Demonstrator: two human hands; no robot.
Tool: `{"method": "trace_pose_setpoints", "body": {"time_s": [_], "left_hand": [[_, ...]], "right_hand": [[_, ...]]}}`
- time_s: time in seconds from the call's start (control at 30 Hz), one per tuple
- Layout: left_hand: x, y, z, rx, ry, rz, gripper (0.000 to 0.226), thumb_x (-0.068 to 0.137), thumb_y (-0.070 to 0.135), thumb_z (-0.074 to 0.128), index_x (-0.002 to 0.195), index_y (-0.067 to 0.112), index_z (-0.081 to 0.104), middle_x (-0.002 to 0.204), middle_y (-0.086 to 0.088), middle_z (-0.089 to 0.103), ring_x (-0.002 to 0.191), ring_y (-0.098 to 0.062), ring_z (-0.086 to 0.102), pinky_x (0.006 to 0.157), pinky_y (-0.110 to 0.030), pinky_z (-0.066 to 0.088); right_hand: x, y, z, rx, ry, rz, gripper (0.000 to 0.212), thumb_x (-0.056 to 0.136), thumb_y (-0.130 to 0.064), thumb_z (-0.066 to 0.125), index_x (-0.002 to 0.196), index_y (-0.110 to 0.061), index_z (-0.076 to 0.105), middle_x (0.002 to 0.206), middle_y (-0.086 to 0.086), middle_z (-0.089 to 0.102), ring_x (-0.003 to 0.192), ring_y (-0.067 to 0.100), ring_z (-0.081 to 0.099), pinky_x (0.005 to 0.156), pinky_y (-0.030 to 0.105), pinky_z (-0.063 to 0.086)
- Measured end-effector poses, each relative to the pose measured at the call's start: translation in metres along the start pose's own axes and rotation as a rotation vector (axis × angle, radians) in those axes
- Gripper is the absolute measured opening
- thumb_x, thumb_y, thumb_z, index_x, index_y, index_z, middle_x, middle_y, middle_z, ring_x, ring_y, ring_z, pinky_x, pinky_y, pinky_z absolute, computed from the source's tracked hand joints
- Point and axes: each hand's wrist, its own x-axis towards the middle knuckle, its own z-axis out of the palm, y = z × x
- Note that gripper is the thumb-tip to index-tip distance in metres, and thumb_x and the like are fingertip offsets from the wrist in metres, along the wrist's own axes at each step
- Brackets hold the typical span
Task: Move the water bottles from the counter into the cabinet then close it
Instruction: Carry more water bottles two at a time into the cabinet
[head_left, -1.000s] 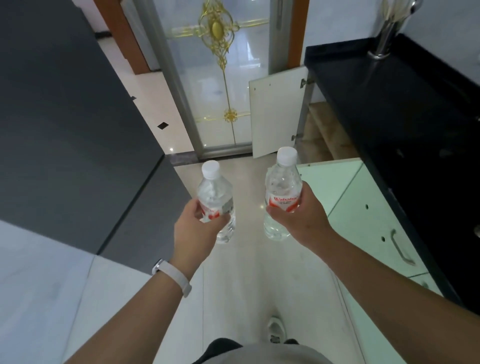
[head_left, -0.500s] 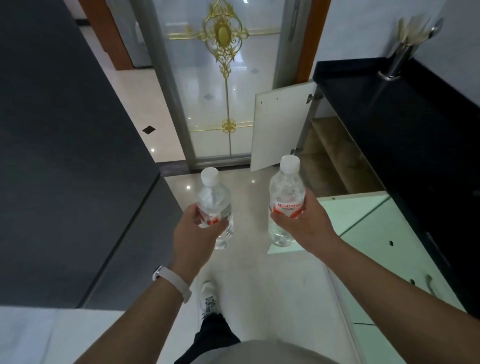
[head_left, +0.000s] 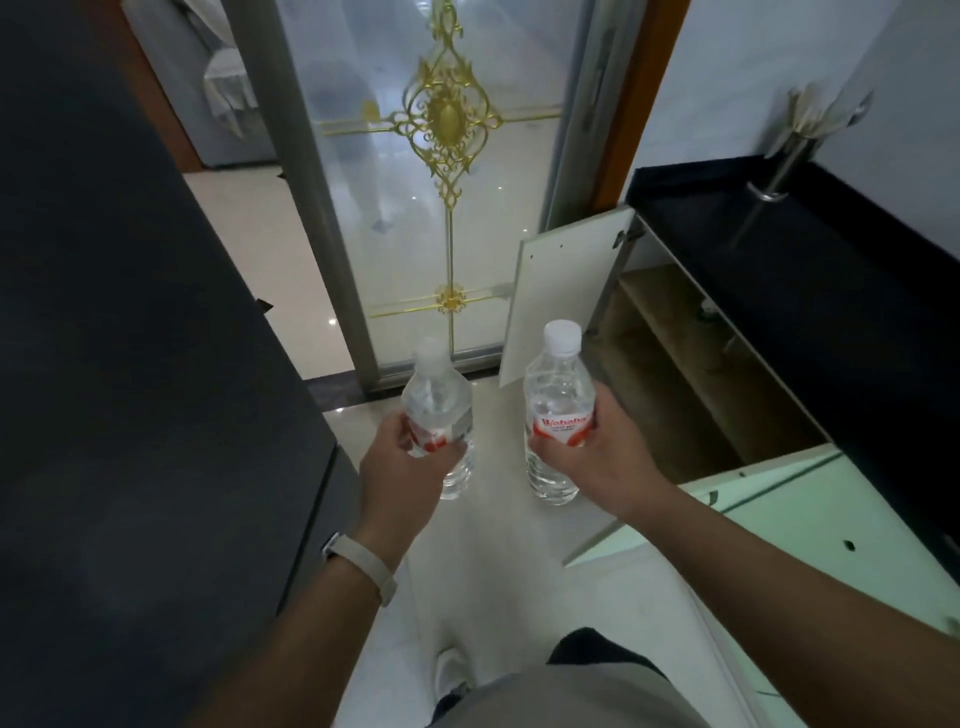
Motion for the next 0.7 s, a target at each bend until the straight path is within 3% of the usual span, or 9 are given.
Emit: {"method": "trace_pose_setpoints", "body": {"time_s": [0.1, 0.23, 0.37, 0.47, 0.57, 0.7], "left_hand": [[0.025, 0.008, 0.0, -0.013, -0.029, 0.007, 0.06, 0.055, 0.05, 0.084, 0.111, 0.039, 0.065, 0.104, 0.017, 0.073, 0.101, -0.011, 0.068, 0.094, -0.047, 0.056], [0.058, 0.016, 0.007, 0.04, -0.072, 0.049, 0.048, 0.072, 0.03, 0.088, 0.113, 0.035, 0.065, 0.105, 0.015, 0.071, 0.099, -0.011, 0.067, 0.094, -0.045, 0.055], [0.093, 0.024, 0.021, 0.05, -0.085, 0.078, 0.043, 0.074, 0.024, 0.088, 0.105, 0.041, 0.063, 0.103, 0.017, 0.07, 0.096, -0.007, 0.065, 0.091, -0.041, 0.055], [0.125, 0.035, 0.038, 0.06, -0.101, 0.07, 0.042, 0.075, 0.023, 0.088, 0.101, 0.043, 0.061, 0.103, 0.018, 0.069, 0.097, -0.007, 0.065, 0.093, -0.043, 0.055], [0.159, 0.05, 0.058, 0.064, -0.117, 0.047, 0.047, 0.074, 0.024, 0.088, 0.112, 0.037, 0.064, 0.107, 0.015, 0.071, 0.101, -0.011, 0.066, 0.096, -0.047, 0.055], [0.203, 0.08, 0.095, 0.112, -0.147, 0.04, 0.05, 0.064, 0.034, 0.088, 0.109, 0.036, 0.067, 0.106, 0.012, 0.074, 0.101, -0.012, 0.07, 0.096, -0.048, 0.055]], "right_hand": [[0.019, -0.008, -0.004, -0.036, 0.029, 0.003, 0.051, 0.077, -0.028, 0.083, 0.109, -0.039, 0.046, 0.097, -0.024, 0.057, 0.085, -0.001, 0.06, 0.065, 0.006, 0.04], [0.047, -0.007, -0.013, -0.024, 0.103, 0.014, 0.055, 0.074, -0.028, 0.085, 0.115, -0.035, 0.05, 0.102, -0.016, 0.064, 0.09, 0.002, 0.063, 0.074, 0.016, 0.046], [0.083, -0.002, -0.021, 0.008, 0.135, 0.039, 0.05, 0.074, -0.027, 0.084, 0.111, -0.037, 0.052, 0.099, -0.015, 0.066, 0.088, 0.001, 0.065, 0.075, 0.019, 0.048], [0.121, 0.006, -0.027, 0.007, 0.143, 0.055, 0.053, 0.071, -0.033, 0.084, 0.114, -0.038, 0.053, 0.102, -0.014, 0.067, 0.091, 0.004, 0.065, 0.08, 0.027, 0.052], [0.167, 0.014, -0.038, 0.027, 0.16, 0.063, 0.05, 0.068, -0.038, 0.084, 0.108, -0.04, 0.055, 0.098, -0.015, 0.068, 0.089, 0.005, 0.066, 0.079, 0.029, 0.054], [0.23, 0.025, -0.058, 0.108, 0.194, 0.086, 0.053, 0.066, -0.034, 0.085, 0.109, -0.033, 0.056, 0.1, -0.012, 0.068, 0.091, 0.008, 0.067, 0.08, 0.031, 0.054]]}}
